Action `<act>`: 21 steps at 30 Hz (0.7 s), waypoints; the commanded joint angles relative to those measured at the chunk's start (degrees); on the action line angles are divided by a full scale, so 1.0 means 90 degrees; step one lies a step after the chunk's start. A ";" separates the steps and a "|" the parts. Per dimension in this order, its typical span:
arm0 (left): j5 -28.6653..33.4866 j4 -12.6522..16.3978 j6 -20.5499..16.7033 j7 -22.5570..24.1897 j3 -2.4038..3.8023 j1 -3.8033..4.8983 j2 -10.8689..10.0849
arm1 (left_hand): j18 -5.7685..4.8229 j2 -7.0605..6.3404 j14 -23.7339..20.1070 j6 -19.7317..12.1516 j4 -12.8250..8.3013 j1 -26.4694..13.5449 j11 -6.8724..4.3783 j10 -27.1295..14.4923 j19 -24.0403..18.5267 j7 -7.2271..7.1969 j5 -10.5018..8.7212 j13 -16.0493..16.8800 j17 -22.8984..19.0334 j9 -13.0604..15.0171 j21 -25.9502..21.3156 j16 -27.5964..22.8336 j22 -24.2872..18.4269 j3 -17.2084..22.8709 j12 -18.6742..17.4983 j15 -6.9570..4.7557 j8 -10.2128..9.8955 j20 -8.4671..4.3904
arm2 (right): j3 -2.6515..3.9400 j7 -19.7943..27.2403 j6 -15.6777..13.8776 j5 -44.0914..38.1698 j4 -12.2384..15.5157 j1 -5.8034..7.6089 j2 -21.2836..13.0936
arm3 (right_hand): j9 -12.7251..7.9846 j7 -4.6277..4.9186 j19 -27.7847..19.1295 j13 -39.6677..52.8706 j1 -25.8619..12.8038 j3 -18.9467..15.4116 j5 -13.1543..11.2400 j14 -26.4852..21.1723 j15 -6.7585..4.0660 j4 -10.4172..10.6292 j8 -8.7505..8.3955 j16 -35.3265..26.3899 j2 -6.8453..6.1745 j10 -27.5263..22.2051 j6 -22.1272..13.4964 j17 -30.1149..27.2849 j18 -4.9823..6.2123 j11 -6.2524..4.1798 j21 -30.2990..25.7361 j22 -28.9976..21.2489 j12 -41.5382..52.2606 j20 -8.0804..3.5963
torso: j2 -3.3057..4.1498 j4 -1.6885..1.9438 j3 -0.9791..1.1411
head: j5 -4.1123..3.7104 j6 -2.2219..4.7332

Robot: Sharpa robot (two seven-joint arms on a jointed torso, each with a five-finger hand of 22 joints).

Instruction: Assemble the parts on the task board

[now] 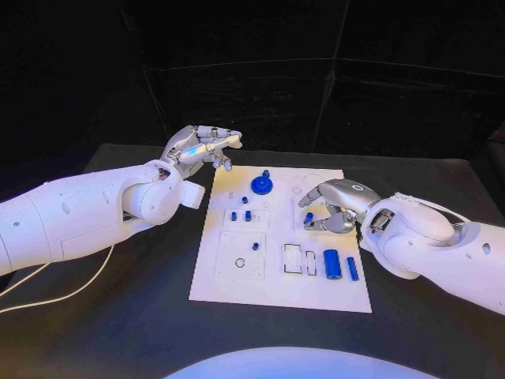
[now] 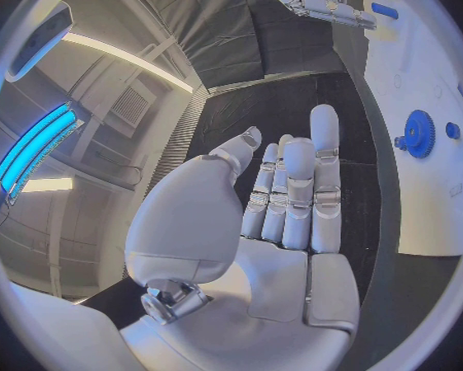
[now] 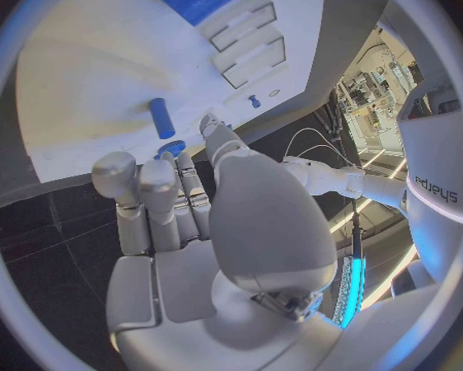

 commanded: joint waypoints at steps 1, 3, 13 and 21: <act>0.0030 -0.0007 0.0087 0.0019 0.0002 -0.0004 0.0020 | 0.0084 -0.0007 -0.0033 -0.0029 0.0002 0.0047 0.0003 -0.0035 -0.0013 -0.0006 0.0019 0.0008 -0.0007 0.0002 -0.0041 -0.0016 -0.0007 -0.0037 0.0032 0.0009 0.0017 0.0015 | 0.0005 -0.0150 0.0414 -0.0176 -0.0040 0.0021 -0.0009 | 0.0010 -0.0028 -0.0002 0.0011 0.0082 -0.0084 0.0028 -0.0008 -0.0015 -0.0016 0.0007 -0.0045 0.0012 0.0088 -0.0024 -0.0018 0.0054 -0.0019 -0.0045 -0.0021 0.0077 -0.0013 | 0.0008 0.0002 -0.0003 | -0.0022 -0.0002; 0.0030 -0.0012 0.0090 0.0018 0.0002 -0.0009 0.0024 | 0.0084 -0.0007 -0.0033 -0.0029 0.0002 0.0047 0.0003 -0.0035 -0.0013 -0.0006 0.0019 0.0008 -0.0007 0.0002 -0.0041 -0.0016 -0.0007 -0.0037 0.0032 0.0009 0.0017 0.0015 | 0.0005 -0.0150 0.0458 -0.0195 -0.0056 0.0023 -0.0004 | 0.0010 -0.0033 0.0002 0.0011 0.0092 -0.0114 0.0031 -0.0006 -0.0013 -0.0018 0.0007 -0.0050 0.0024 0.0111 -0.0024 -0.0027 0.0054 -0.0017 -0.0050 -0.0026 0.0103 -0.0012 | 0.0006 0.0000 0.0000 | -0.0021 -0.0004; 0.0030 -0.0025 0.0100 0.0017 -0.0001 -0.0039 0.0030 | 0.0083 -0.0001 -0.0042 -0.0035 0.0005 0.0050 0.0005 -0.0046 -0.0014 -0.0004 0.0013 0.0009 -0.0023 0.0002 -0.0048 -0.0021 -0.0012 -0.0049 0.0037 0.0011 0.0019 0.0017 | 0.0002 -0.0074 0.0696 -0.0243 -0.0233 0.0026 0.0167 | 0.0023 -0.0013 0.0032 0.0013 0.0183 -0.0301 0.0056 0.0016 -0.0059 -0.0030 0.0029 -0.0081 0.0245 0.0533 0.0071 -0.0085 0.0058 -0.0095 -0.0093 -0.0066 0.0410 -0.0056 | 0.0003 0.0013 0.0001 | -0.0034 -0.0027; 0.0030 -0.0038 0.0102 0.0009 -0.0001 -0.0044 0.0026 | 0.0083 -0.0001 -0.0042 -0.0035 0.0005 0.0050 0.0005 -0.0046 -0.0014 -0.0004 0.0013 0.0009 -0.0023 0.0002 -0.0048 -0.0021 -0.0012 -0.0049 0.0037 0.0011 0.0019 0.0017 | 0.0002 -0.0100 0.0736 -0.0287 -0.0314 0.0026 0.0241 | 0.0073 -0.0015 0.0387 -0.0006 0.0460 -0.0020 -0.0104 0.0162 -0.0210 -0.0012 0.0182 0.0249 0.0638 0.1491 0.0619 0.0340 -0.0049 -0.0264 0.0253 0.0426 0.0670 -0.0176 | 0.0006 0.0003 0.0004 | -0.0019 -0.0051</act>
